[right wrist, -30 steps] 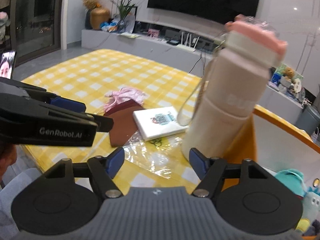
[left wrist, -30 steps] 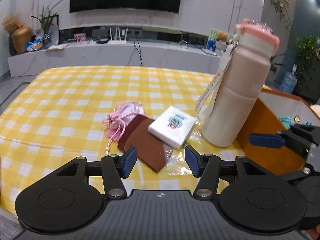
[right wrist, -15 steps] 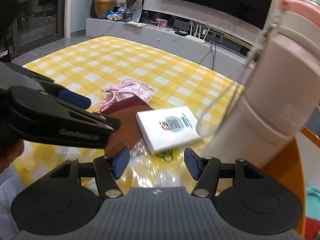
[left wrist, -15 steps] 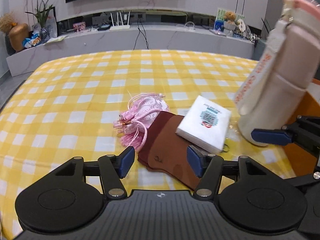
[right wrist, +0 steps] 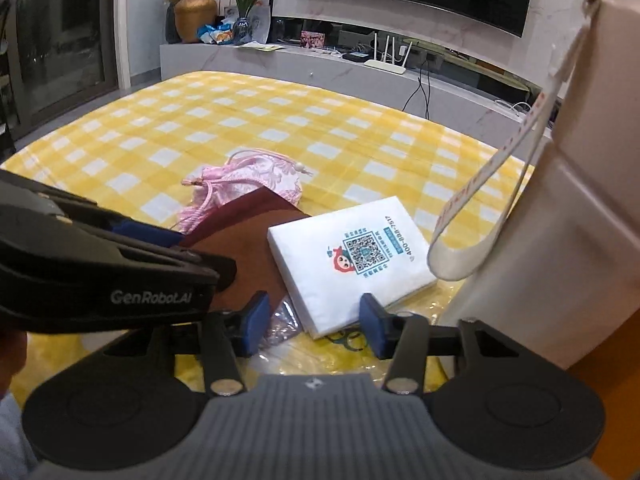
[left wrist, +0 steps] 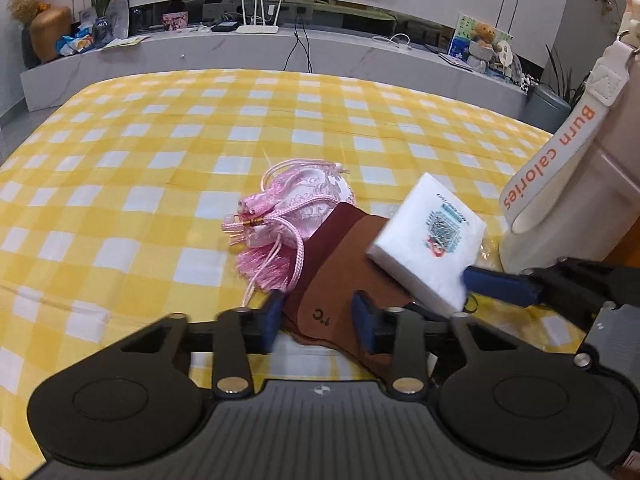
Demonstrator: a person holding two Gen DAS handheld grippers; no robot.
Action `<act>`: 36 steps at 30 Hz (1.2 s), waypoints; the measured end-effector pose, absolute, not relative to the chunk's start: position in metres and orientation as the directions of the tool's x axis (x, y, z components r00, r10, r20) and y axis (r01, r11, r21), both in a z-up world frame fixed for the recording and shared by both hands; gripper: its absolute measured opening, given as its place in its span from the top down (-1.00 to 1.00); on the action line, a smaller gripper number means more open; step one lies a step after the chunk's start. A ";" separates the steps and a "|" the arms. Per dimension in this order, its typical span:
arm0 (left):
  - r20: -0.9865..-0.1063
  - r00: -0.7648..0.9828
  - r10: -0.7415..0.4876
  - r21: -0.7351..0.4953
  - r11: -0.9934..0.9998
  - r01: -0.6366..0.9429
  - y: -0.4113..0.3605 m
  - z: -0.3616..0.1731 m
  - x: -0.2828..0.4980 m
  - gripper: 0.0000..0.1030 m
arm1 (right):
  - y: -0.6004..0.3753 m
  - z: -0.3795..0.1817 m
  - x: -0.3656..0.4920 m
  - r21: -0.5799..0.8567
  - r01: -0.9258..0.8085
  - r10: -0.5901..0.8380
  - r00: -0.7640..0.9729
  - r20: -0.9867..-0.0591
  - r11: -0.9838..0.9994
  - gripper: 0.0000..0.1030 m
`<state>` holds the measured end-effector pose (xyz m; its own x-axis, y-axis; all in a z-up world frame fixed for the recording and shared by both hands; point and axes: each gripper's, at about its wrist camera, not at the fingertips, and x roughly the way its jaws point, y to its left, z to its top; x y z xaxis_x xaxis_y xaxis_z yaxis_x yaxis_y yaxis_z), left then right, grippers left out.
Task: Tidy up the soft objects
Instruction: 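Grasp the brown pouch with the left gripper while the right gripper reaches the white box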
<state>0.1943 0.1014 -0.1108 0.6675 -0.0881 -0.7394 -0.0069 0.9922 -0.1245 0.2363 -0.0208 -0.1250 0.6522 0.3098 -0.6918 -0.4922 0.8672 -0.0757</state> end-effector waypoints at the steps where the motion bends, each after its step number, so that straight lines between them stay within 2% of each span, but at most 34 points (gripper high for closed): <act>1: -0.739 0.668 -0.087 -0.122 0.993 -0.005 0.099 -0.111 0.194 0.51 | -0.021 -0.125 0.236 -0.078 -0.489 0.308 0.656 -0.689 0.869 0.42; 2: -0.737 0.671 -0.084 -0.117 0.993 -0.003 0.097 -0.110 0.193 0.79 | -0.020 -0.125 0.236 -0.091 -0.489 0.300 0.661 -0.688 0.867 0.43; 3: -0.737 0.670 -0.086 -0.112 0.994 0.005 0.095 -0.109 0.192 0.89 | -0.021 -0.125 0.236 -0.089 -0.496 0.307 0.658 -0.688 0.864 0.49; 6: -0.729 0.681 -0.075 -0.104 0.995 -0.002 0.091 -0.104 0.187 0.91 | -0.021 -0.121 0.235 -0.095 -0.522 0.325 0.652 -0.685 0.848 0.80; 7: -0.727 0.683 -0.074 -0.111 0.994 -0.010 0.090 -0.102 0.186 0.91 | -0.021 -0.118 0.234 -0.104 -0.529 0.326 0.654 -0.683 0.842 0.84; 13: -0.720 0.688 -0.090 -0.160 0.986 -0.039 0.091 -0.084 0.162 0.91 | -0.030 -0.097 0.210 -0.094 -0.575 0.372 0.636 -0.676 0.813 0.88; 20: -0.763 0.638 -0.103 -0.188 0.980 -0.067 0.094 -0.081 0.131 0.91 | -0.054 -0.085 0.166 -0.080 -0.638 0.396 0.567 -0.722 0.766 0.87; 28: -0.819 0.567 -0.089 -0.179 0.978 -0.105 0.089 -0.095 0.107 0.89 | -0.070 -0.101 0.139 -0.093 -0.695 0.377 0.491 -0.785 0.713 0.85; 31: -0.826 0.558 -0.080 -0.165 0.981 -0.105 0.087 -0.098 0.106 0.65 | -0.070 -0.101 0.136 -0.107 -0.699 0.374 0.498 -0.783 0.707 0.82; 33: -0.817 0.571 -0.084 -0.166 0.982 -0.093 0.087 -0.097 0.106 0.18 | -0.070 -0.098 0.137 -0.100 -0.693 0.375 0.499 -0.781 0.714 0.74; 35: -0.803 0.591 -0.078 -0.165 0.982 -0.094 0.090 -0.095 0.105 -0.14 | -0.073 -0.092 0.138 -0.081 -0.678 0.386 0.508 -0.770 0.730 0.32; 36: -0.795 0.604 -0.065 -0.158 0.982 -0.101 0.091 -0.094 0.105 -0.19 | -0.075 -0.090 0.140 -0.072 -0.667 0.389 0.514 -0.765 0.741 0.00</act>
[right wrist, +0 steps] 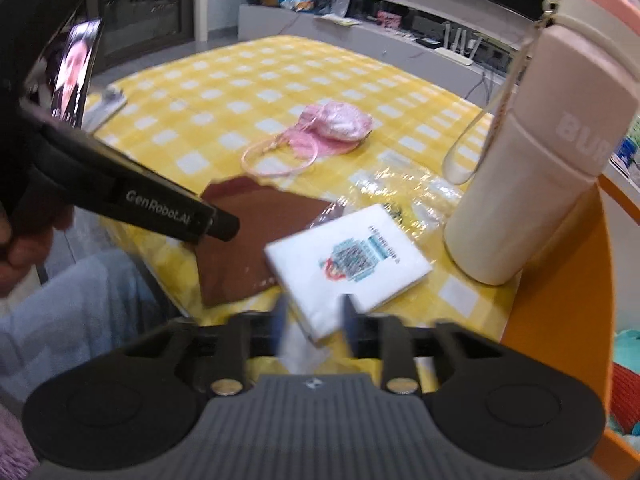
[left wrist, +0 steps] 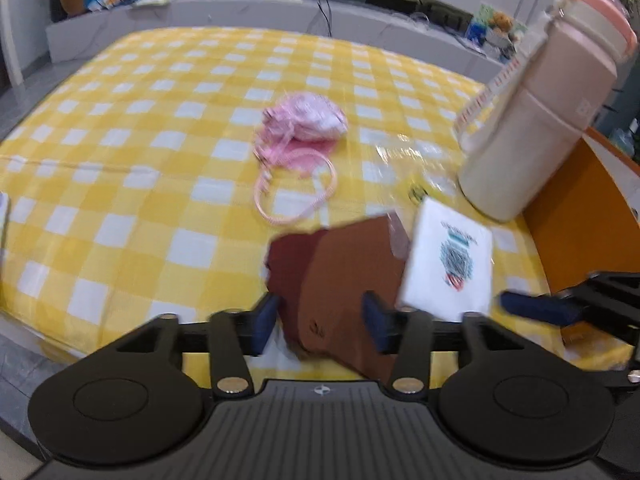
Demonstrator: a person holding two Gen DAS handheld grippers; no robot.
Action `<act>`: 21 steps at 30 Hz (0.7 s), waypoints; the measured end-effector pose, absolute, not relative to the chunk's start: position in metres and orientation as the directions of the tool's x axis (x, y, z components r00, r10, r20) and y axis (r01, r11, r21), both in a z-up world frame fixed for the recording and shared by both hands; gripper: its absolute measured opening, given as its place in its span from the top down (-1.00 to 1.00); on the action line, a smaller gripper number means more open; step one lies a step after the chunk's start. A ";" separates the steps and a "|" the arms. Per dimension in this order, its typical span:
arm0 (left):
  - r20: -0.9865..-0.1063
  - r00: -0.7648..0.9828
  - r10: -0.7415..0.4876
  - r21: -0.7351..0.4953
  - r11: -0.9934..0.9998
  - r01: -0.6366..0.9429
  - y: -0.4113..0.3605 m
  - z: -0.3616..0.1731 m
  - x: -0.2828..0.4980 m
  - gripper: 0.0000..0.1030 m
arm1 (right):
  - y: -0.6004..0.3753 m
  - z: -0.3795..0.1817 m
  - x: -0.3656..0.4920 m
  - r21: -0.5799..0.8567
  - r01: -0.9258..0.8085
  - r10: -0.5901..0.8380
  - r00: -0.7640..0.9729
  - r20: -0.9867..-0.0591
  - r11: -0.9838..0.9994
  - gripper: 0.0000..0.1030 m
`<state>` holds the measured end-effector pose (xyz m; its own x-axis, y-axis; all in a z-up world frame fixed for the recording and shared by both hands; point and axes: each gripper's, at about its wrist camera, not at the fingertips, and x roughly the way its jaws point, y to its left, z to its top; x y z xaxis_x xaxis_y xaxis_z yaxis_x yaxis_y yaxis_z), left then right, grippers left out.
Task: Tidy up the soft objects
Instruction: 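Grasp the brown pouch with the left gripper while the right gripper reaches the white box, then grasp the white QR-printed box with the right gripper while the left gripper lifts the pouch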
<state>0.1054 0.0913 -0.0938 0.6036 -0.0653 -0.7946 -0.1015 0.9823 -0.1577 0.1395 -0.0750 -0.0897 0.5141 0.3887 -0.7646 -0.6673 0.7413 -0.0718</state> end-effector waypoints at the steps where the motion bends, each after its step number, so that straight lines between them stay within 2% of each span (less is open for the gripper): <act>1: -0.789 0.612 -0.054 -0.147 0.984 -0.103 0.093 -0.094 0.107 -0.21 | -0.077 -0.088 0.143 -0.058 -0.646 0.388 0.524 -0.758 0.761 -0.19; 3: -0.789 0.612 -0.048 -0.134 0.987 -0.095 0.096 -0.096 0.114 -0.28 | -0.082 -0.087 0.149 -0.015 -0.607 0.385 0.522 -0.761 0.795 -0.30; 11: -0.791 0.602 -0.107 -0.170 0.984 -0.049 0.095 -0.106 0.127 -0.26 | -0.088 -0.103 0.194 0.183 -0.430 0.389 0.461 -0.798 0.884 -0.33; 15: -0.790 0.608 -0.074 -0.114 0.993 -0.028 0.085 -0.107 0.128 -0.01 | -0.082 -0.111 0.196 0.188 -0.410 0.380 0.456 -0.805 0.892 -0.34; 17: -0.788 0.611 -0.069 -0.110 0.993 -0.030 0.085 -0.107 0.127 0.01 | -0.081 -0.111 0.195 0.181 -0.411 0.376 0.464 -0.802 0.893 -0.34; 19: -0.786 0.614 -0.072 -0.113 0.993 -0.028 0.085 -0.107 0.127 0.03 | -0.082 -0.111 0.194 0.181 -0.408 0.377 0.471 -0.797 0.895 -0.26; 21: -0.783 0.616 -0.081 -0.113 0.994 -0.013 0.083 -0.107 0.126 0.21 | -0.082 -0.111 0.194 0.177 -0.408 0.376 0.484 -0.790 0.896 -0.15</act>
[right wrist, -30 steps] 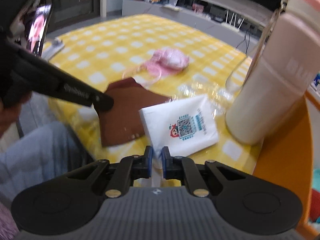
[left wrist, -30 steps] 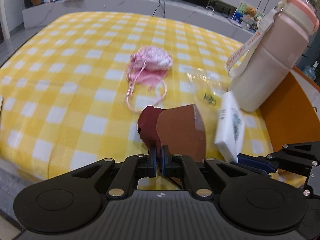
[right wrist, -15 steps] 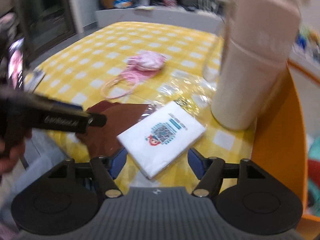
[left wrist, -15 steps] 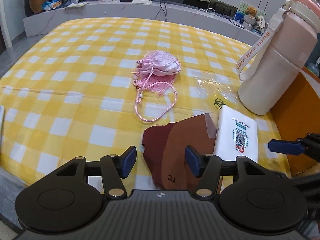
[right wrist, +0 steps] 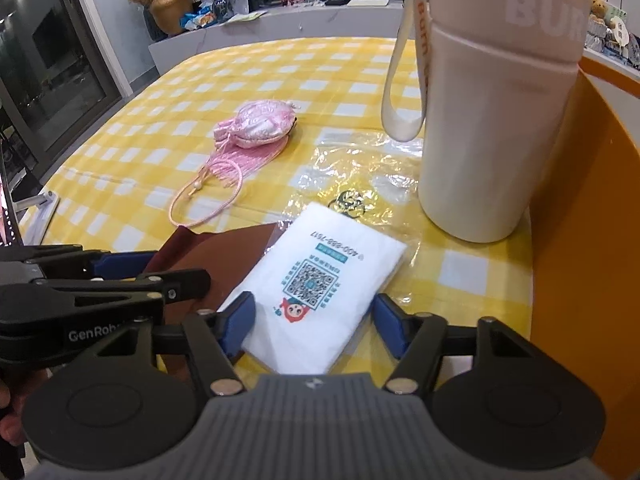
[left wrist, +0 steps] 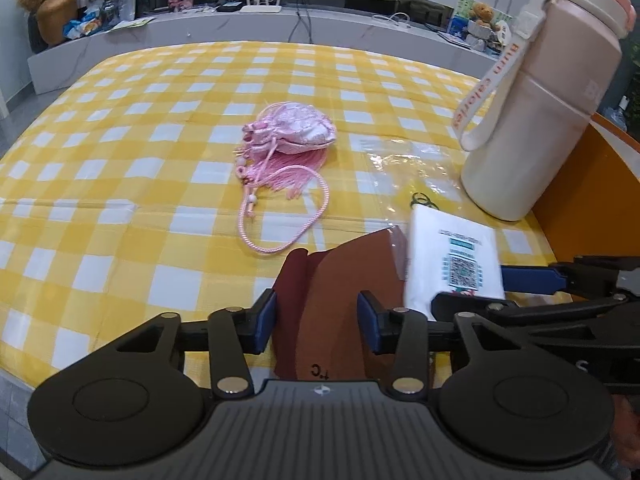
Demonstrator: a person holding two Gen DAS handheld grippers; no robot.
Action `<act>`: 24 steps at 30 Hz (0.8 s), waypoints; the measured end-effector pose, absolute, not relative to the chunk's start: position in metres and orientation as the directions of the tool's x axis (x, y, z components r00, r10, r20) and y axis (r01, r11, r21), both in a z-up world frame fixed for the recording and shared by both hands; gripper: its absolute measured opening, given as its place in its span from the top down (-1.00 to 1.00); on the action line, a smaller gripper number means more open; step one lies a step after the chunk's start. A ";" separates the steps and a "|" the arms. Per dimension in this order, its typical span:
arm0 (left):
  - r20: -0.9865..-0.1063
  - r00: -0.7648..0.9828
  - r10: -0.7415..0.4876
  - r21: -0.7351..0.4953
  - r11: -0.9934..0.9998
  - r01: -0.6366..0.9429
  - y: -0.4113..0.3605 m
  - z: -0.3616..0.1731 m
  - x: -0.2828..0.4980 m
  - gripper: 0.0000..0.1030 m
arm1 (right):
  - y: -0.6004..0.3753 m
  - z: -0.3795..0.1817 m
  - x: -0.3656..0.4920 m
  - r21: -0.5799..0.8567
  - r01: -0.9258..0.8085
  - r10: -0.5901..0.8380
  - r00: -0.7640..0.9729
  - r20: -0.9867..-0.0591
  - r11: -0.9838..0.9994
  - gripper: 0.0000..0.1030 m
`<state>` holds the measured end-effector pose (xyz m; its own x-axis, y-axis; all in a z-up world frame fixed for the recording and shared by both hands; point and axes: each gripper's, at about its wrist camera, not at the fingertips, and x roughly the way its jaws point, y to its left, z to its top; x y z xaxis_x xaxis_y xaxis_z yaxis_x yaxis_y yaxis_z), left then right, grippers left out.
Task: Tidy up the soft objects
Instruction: 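Grasp the white QR-printed box with the right gripper while the left gripper lifts the pouch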
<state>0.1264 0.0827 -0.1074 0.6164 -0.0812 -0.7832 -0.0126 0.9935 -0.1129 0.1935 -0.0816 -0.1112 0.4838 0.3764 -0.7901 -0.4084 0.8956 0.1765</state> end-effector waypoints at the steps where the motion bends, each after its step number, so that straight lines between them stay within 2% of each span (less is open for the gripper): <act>1: -0.782 0.617 -0.089 -0.119 0.993 -0.008 0.081 -0.107 0.126 0.26 | -0.081 -0.111 0.193 0.175 -0.409 0.376 0.489 -0.787 0.896 -0.08; 3: -0.782 0.616 -0.091 -0.124 0.992 -0.011 0.079 -0.107 0.126 0.30 | -0.081 -0.111 0.192 0.169 -0.409 0.375 0.500 -0.781 0.897 0.00; 5: -0.784 0.615 -0.087 -0.115 0.993 -0.007 0.076 -0.107 0.127 0.30 | -0.082 -0.111 0.191 0.171 -0.403 0.375 0.508 -0.775 0.899 0.19; 7: -0.783 0.617 -0.075 -0.096 0.995 -0.001 0.072 -0.107 0.126 0.34 | -0.082 -0.110 0.192 0.177 -0.390 0.373 0.514 -0.773 0.904 0.61; 9: -0.782 0.618 -0.084 -0.112 0.994 -0.007 0.072 -0.106 0.125 0.63 | -0.081 -0.108 0.192 0.166 -0.394 0.368 0.518 -0.772 0.904 0.85; 10: -0.782 0.618 -0.078 -0.111 0.994 -0.016 0.072 -0.106 0.125 0.70 | -0.079 -0.107 0.192 0.157 -0.397 0.363 0.521 -0.773 0.904 0.90; 11: -0.782 0.620 -0.067 -0.107 0.994 -0.026 0.072 -0.105 0.125 0.86 | -0.078 -0.106 0.190 0.150 -0.404 0.362 0.522 -0.772 0.902 0.92; 12: -0.781 0.622 -0.061 -0.106 0.994 -0.036 0.074 -0.105 0.124 0.91 | -0.078 -0.105 0.189 0.152 -0.411 0.369 0.522 -0.769 0.899 0.95; 15: -0.775 0.627 -0.077 -0.139 0.989 -0.051 0.079 -0.101 0.121 0.92 | -0.078 -0.099 0.183 0.141 -0.425 0.374 0.537 -0.756 0.894 0.96; 24: -0.719 0.694 -0.048 -0.088 0.996 -0.022 0.069 -0.070 0.106 0.92 | -0.085 -0.068 0.166 0.072 -0.458 0.371 0.607 -0.703 0.886 0.98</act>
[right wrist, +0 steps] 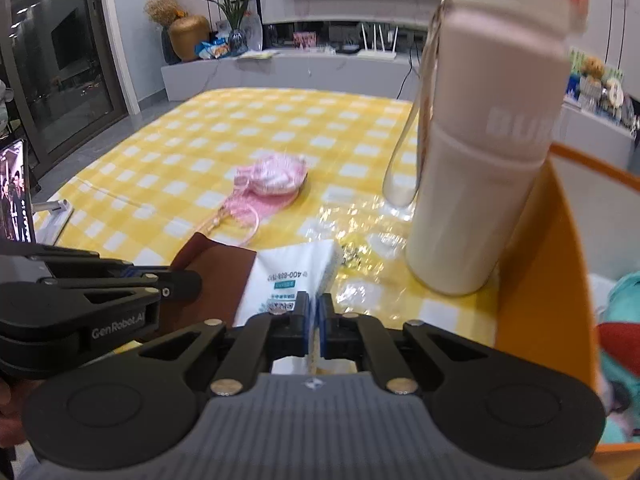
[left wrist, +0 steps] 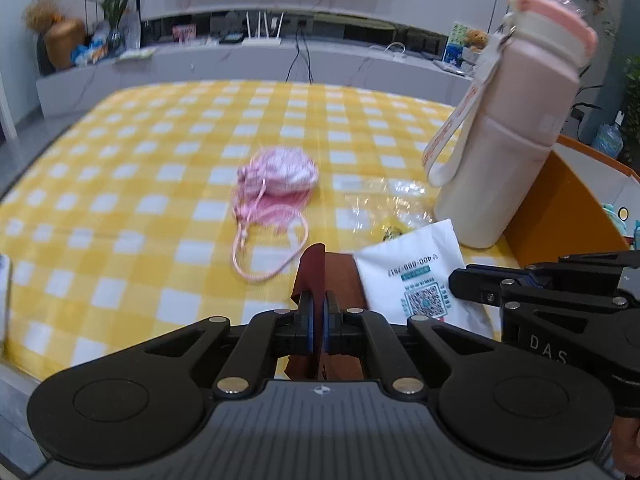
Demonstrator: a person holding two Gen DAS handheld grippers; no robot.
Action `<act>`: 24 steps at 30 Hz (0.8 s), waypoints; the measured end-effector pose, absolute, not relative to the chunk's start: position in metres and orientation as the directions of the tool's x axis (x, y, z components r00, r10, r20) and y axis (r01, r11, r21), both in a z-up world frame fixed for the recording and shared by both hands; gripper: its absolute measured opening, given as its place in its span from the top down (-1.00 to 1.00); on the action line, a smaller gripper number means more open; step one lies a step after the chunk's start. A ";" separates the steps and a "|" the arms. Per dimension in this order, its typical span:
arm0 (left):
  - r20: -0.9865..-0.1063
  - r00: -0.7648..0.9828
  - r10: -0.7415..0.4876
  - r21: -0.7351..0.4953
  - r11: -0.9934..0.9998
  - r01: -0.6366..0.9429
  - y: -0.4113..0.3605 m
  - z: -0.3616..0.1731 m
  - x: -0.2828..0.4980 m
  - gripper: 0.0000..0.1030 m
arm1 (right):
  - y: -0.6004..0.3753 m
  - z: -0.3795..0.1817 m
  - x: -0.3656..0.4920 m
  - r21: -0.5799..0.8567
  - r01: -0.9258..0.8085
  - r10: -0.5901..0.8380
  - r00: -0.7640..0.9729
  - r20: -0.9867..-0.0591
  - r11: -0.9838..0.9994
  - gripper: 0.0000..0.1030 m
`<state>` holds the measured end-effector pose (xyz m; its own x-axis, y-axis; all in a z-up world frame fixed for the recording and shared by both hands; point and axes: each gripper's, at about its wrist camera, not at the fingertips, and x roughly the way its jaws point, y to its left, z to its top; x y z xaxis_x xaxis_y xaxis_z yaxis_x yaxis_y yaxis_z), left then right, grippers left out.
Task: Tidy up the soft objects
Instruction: 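Grasp the white QR-printed box with the right gripper while the left gripper lifts the pouch, then carry the brown pouch and white box over the open orange box with both grippers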
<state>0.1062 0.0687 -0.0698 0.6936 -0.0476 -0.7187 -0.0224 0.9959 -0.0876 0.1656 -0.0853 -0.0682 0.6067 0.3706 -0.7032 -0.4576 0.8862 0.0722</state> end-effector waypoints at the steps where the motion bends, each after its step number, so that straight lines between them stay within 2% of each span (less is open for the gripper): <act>1: -0.711 0.702 -0.041 -0.079 0.997 -0.022 0.068 -0.065 0.105 0.92 | -0.087 -0.065 0.164 0.069 -0.456 0.370 0.613 -0.698 0.887 0.99; 9: -0.658 0.753 0.001 -0.016 1.000 -0.015 0.061 -0.032 0.097 0.92 | -0.108 -0.034 0.146 0.048 -0.447 0.377 0.686 -0.623 0.893 0.99; 18: -0.606 0.796 0.002 -0.019 1.000 -0.017 0.063 -0.006 0.084 0.92 | -0.133 -0.021 0.134 0.060 -0.404 0.360 0.725 -0.587 0.913 0.98; 24: -0.578 0.816 0.017 0.030 1.000 0.001 0.053 0.007 0.077 0.92 | -0.150 -0.012 0.122 0.073 -0.384 0.355 0.745 -0.564 0.921 0.98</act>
<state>0.0770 0.0532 0.0071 0.8156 0.0167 -0.5784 0.0011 0.9995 0.0304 0.1217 -0.1504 -0.0123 0.7450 0.3554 -0.5645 -0.3837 0.9205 0.0730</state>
